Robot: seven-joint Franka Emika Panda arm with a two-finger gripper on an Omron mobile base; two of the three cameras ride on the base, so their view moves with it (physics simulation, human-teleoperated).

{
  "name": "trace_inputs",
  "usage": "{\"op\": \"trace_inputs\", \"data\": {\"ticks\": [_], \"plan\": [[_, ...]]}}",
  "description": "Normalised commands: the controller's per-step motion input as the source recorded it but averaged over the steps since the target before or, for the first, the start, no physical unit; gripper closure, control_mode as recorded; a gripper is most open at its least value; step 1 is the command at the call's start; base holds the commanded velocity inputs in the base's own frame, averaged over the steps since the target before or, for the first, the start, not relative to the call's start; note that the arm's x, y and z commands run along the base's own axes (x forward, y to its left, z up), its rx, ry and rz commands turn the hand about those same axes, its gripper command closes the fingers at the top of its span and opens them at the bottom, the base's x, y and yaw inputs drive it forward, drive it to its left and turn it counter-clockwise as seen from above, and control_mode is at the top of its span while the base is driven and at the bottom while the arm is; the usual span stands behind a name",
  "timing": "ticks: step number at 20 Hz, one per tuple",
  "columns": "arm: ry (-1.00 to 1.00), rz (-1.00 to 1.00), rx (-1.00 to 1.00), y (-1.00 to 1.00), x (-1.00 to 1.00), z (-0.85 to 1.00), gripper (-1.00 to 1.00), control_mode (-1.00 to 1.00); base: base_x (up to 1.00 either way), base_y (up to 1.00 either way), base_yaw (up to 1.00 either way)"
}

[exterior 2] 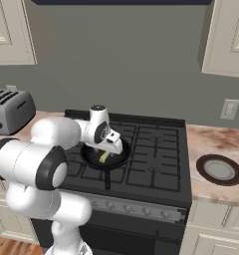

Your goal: Pick up the butter stick and place it in the pan. Then turn on the burner for the pan.

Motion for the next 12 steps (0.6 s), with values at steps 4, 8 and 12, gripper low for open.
{"op": "trace_inputs", "data": {"ticks": [4,8,12], "plan": [[-0.15,0.0,0.02,-0.25,-0.3,0.06,-1.0,-1.0,0.0,0.0,0.0],[-0.14,0.0,0.03,-0.23,-0.34,0.03,-1.0,-1.0,0.0,0.0,0.0],[-0.12,0.01,0.03,-0.29,-0.41,0.0,-1.0,-1.0,0.0,0.0,0.0]]}}
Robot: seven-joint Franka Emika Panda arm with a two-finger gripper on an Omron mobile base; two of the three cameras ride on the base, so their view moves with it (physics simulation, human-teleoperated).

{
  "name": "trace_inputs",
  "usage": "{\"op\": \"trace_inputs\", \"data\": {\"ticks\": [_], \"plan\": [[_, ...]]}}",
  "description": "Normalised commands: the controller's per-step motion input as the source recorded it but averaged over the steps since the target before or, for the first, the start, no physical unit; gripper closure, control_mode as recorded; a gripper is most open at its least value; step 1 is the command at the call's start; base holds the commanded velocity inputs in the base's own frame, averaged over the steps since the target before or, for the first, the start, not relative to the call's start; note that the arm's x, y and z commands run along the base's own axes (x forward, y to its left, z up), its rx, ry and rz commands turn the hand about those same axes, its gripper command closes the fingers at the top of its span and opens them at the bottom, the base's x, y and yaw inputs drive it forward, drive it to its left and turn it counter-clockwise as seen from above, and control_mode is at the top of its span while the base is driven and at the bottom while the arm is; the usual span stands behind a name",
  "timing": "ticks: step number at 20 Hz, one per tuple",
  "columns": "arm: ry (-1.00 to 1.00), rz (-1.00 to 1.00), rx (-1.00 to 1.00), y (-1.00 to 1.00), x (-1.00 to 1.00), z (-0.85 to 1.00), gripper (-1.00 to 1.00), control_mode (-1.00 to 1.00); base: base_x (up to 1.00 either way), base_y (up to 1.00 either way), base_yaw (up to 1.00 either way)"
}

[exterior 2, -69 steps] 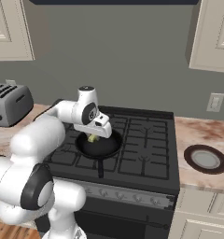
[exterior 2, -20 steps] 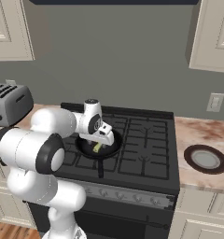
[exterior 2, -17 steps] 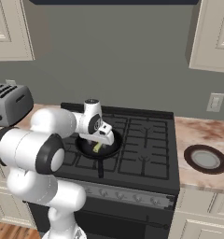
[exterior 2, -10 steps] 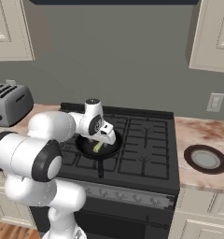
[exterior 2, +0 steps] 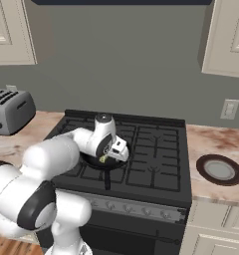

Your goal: Pick up the butter stick and place it in the pan. Then turn on the burner for the pan.

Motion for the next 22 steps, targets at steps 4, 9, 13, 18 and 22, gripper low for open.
{"op": "trace_inputs", "data": {"ticks": [4,9,13,18,22], "plan": [[-0.15,0.04,0.03,-0.34,-0.42,0.0,-1.0,-1.0,0.0,0.0,0.0],[-0.13,0.06,0.02,-0.32,-0.34,0.0,-1.0,-1.0,0.0,0.0,0.0],[-0.12,0.07,0.02,-0.28,-0.27,0.0,-1.0,-1.0,0.0,0.0,0.0],[-0.12,0.07,0.02,-0.28,-0.35,0.0,-1.0,-1.0,0.0,0.0,0.0],[-0.11,0.07,0.0,-0.24,-0.43,0.0,-1.0,-1.0,0.0,0.0,0.0]]}}
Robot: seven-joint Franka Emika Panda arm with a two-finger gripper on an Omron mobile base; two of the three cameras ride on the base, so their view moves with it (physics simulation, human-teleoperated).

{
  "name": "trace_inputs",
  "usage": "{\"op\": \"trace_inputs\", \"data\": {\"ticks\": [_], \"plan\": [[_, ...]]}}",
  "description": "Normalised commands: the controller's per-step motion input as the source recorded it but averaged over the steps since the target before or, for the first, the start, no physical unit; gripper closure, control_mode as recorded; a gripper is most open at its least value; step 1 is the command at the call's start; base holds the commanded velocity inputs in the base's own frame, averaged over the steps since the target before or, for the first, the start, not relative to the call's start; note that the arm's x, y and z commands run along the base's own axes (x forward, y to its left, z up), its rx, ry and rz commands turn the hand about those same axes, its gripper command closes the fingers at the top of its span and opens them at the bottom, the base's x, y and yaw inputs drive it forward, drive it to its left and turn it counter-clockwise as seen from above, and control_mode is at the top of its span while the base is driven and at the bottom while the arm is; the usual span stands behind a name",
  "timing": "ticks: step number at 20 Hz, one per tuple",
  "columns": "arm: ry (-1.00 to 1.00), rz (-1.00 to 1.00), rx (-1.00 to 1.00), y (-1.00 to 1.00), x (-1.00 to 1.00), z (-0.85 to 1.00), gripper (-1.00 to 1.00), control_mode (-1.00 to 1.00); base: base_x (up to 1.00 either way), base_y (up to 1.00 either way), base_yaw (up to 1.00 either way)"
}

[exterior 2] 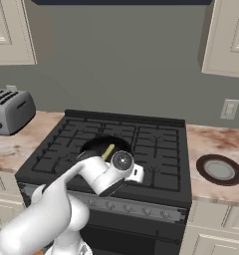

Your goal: Pick up the butter stick and place it in the pan. Then turn on the burner for the pan.

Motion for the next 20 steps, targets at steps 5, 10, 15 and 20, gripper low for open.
{"op": "trace_inputs", "data": {"ticks": [5,10,15,20], "plan": [[-0.11,0.03,0.0,-0.11,-0.18,-0.14,-1.0,-1.0,0.0,0.0,0.0],[-0.15,0.01,0.0,-0.07,-0.24,-0.27,-1.0,-1.0,0.0,0.0,0.0],[-0.11,0.01,0.0,-0.11,-0.18,-0.09,-1.0,-1.0,0.0,0.0,0.0],[-0.04,0.0,0.0,0.0,-0.27,-0.05,-1.0,-1.0,0.0,0.0,0.0]]}}
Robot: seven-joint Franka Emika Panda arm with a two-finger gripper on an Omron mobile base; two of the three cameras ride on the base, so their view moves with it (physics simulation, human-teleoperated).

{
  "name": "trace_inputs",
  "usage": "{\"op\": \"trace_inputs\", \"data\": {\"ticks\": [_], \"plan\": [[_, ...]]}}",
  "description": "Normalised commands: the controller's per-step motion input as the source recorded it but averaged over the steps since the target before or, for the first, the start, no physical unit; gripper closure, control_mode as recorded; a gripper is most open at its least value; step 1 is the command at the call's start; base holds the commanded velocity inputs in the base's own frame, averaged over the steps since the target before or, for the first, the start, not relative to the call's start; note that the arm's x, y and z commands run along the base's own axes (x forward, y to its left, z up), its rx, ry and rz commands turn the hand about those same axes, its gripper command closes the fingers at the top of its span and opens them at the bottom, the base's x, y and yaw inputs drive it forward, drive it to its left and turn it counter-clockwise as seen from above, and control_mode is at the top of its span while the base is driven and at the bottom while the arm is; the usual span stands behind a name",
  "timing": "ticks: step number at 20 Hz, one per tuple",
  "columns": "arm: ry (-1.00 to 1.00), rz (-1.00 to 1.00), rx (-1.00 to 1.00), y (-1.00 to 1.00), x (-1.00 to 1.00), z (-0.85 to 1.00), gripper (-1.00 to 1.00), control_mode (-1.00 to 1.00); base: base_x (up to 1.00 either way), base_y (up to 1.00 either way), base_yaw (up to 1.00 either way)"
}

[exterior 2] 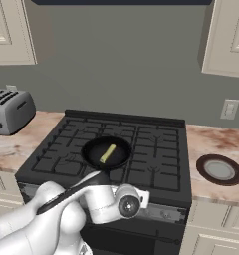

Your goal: Pick up the butter stick and place it in the pan. Then turn on the burner for the pan.

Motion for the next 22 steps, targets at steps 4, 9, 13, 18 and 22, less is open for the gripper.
{"op": "trace_inputs", "data": {"ticks": [4,9,13,18,22], "plan": [[-0.04,0.0,0.0,0.0,-0.35,-0.15,-1.0,-1.0,0.0,0.0,0.0],[-0.05,0.0,0.0,0.0,-0.31,-0.3,-1.0,-1.0,0.0,0.0,0.0],[-0.09,0.0,0.0,0.0,-0.14,-0.35,-1.0,-1.0,0.0,0.0,0.0],[-0.11,0.04,0.0,0.0,-0.01,-0.25,-1.0,-1.0,0.0,0.0,0.0],[-0.11,0.07,0.0,0.0,0.0,-0.16,-1.0,-1.0,0.0,0.0,0.0]]}}
